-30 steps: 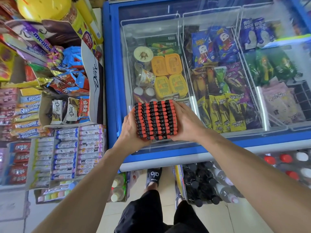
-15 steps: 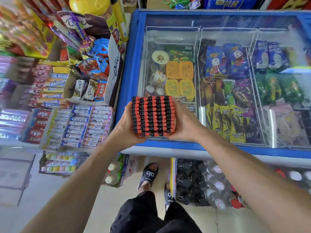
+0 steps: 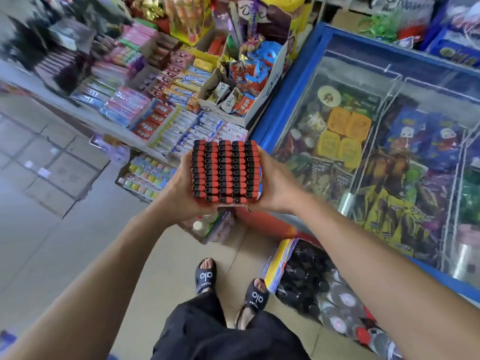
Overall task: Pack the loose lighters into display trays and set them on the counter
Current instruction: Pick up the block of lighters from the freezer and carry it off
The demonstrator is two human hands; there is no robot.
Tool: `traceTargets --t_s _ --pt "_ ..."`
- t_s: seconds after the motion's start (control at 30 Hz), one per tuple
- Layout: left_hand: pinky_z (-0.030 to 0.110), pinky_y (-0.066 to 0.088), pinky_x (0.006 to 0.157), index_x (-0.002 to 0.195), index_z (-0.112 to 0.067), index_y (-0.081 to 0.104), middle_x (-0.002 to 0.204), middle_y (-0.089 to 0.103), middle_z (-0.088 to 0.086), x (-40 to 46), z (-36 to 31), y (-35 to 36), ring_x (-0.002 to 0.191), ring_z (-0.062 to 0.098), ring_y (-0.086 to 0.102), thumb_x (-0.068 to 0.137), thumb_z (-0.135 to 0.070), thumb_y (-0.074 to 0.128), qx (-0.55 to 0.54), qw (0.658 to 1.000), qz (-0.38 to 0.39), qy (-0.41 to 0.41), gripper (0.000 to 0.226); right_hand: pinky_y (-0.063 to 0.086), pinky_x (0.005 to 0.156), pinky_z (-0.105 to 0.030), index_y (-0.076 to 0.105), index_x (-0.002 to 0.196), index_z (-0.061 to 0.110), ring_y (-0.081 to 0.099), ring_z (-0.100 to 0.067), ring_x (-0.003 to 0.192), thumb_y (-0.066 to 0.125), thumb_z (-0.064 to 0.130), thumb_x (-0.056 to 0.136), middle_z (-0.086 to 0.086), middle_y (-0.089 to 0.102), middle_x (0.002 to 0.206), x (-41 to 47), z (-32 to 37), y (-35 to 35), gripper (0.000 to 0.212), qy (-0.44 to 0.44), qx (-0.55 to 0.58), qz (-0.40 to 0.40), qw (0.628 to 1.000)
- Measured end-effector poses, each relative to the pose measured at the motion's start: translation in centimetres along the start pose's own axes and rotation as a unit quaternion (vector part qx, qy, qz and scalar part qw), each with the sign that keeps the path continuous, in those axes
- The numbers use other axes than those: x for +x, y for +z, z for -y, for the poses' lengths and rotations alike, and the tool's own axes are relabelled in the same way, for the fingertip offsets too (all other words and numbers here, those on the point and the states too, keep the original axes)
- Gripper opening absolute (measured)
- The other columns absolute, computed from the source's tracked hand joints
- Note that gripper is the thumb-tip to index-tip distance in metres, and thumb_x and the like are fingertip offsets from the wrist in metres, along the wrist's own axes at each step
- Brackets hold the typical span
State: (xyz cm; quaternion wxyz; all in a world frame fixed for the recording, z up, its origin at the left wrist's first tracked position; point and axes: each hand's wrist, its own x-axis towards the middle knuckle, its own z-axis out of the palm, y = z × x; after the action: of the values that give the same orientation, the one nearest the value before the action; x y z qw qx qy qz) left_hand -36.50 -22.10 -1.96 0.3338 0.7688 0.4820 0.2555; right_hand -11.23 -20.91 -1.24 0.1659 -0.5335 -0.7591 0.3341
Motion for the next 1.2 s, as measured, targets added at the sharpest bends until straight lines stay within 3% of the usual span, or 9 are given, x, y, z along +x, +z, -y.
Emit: traceTargets --t_s 0.1,0.2,0.27,0.37,0.5,0.63,0.73,0.83,1.2 --pt "0.019 0.040 0.108 0.153 -0.009 0.022 0.137 0.051 -0.006 -3.3 1.5 -3.0 0.131 0.010 0.051 0.061 -0.034 0.099 0.001 0.999 -0.032 -0.017 0.123 0.053 0.094 -0.043 0.024 0.154 0.027 0.062 -0.028 0.119 0.088 0.053 0.051 0.003 0.060 0.134 1.9 3.5 2.4 0.123 -0.010 -0.009 0.035 0.999" --pt "0.024 0.039 0.111 0.152 -0.015 0.021 0.141 0.048 -0.014 -6.4 3.3 -6.3 0.136 0.010 0.048 0.064 -0.041 0.095 -0.006 0.998 -0.052 -0.027 0.118 0.051 0.096 -0.041 0.025 0.154 0.025 0.059 -0.026 0.121 0.084 0.057 0.046 0.002 0.058 0.136 4.2 7.5 5.1 0.126 -0.034 -0.007 0.070 0.997" --pt "0.019 0.040 0.107 0.152 -0.019 0.018 0.136 0.048 -0.023 -8.6 5.3 -8.6 0.130 0.003 0.049 0.066 -0.037 0.089 -0.007 0.997 -0.063 -0.046 0.113 0.049 0.096 -0.039 0.026 0.152 0.025 0.057 -0.024 0.121 0.078 0.063 0.044 0.002 0.057 0.134 5.9 10.3 7.2 0.126 -0.051 -0.011 0.093 0.994" --pt "0.019 0.046 0.093 0.154 -0.011 0.017 0.119 0.057 -0.007 -12.0 9.5 -12.5 0.114 0.007 0.057 0.063 -0.016 0.088 -0.008 0.992 -0.073 -0.105 0.115 0.045 0.091 -0.033 0.031 0.149 0.026 0.056 -0.021 0.120 0.092 0.045 0.052 0.007 0.055 0.131 8.8 14.7 10.9 0.116 -0.072 -0.013 0.098 0.992" --pt "0.010 0.043 0.083 0.151 -0.025 0.017 0.107 0.052 -0.015 -15.4 14.8 -18.7 0.100 0.000 0.060 0.064 -0.005 0.086 -0.018 0.987 -0.085 -0.137 0.113 0.046 0.099 -0.031 0.034 0.149 0.025 0.053 -0.015 0.125 0.095 0.035 0.051 0.009 0.053 0.138 13.3 20.3 16.6 0.116 -0.091 0.001 0.103 0.991" --pt "0.041 0.055 0.083 0.152 -0.030 0.014 0.114 0.054 -0.007 -18.0 19.3 -25.5 0.102 0.013 0.062 0.061 -0.018 0.083 -0.020 0.981 -0.091 -0.168 0.116 0.038 0.085 -0.019 0.034 0.149 0.023 0.054 -0.014 0.120 0.095 0.027 0.048 0.016 0.050 0.130 18.1 25.9 21.6 0.118 -0.083 -0.007 0.123 0.989" --pt "0.049 0.056 0.085 0.154 -0.027 0.015 0.117 0.056 -0.003 -19.4 22.5 -30.5 0.104 0.017 0.062 0.061 -0.017 0.084 -0.014 0.979 -0.097 -0.177 0.116 0.049 0.097 -0.034 0.028 0.152 0.029 0.054 -0.020 0.128 0.094 0.036 0.043 0.008 0.052 0.143 21.7 30.3 24.4 0.127 -0.082 -0.013 0.131 0.988" --pt "0.043 0.057 0.080 0.153 -0.022 0.015 0.109 0.057 -0.001 -20.2 25.1 -34.7 0.097 0.013 0.063 0.062 -0.008 0.085 -0.016 0.976 -0.113 -0.185 0.116 0.049 0.104 -0.046 0.023 0.154 0.035 0.053 -0.023 0.133 0.092 0.041 0.041 0.008 0.051 0.146 25.2 33.9 26.7 0.132 -0.094 -0.009 0.140 0.986" --pt "0.028 0.055 0.070 0.148 -0.028 0.019 0.100 0.057 0.001 -18.4 36.1 -46.9 0.084 0.013 0.064 0.064 -0.003 0.086 -0.021 0.965 -0.158 -0.209 0.110 0.043 0.084 -0.028 0.035 0.145 0.032 0.057 -0.019 0.118 0.095 0.029 0.047 0.018 0.050 0.118 40.6 41.8 32.7 0.115 -0.126 -0.005 0.158 0.979"
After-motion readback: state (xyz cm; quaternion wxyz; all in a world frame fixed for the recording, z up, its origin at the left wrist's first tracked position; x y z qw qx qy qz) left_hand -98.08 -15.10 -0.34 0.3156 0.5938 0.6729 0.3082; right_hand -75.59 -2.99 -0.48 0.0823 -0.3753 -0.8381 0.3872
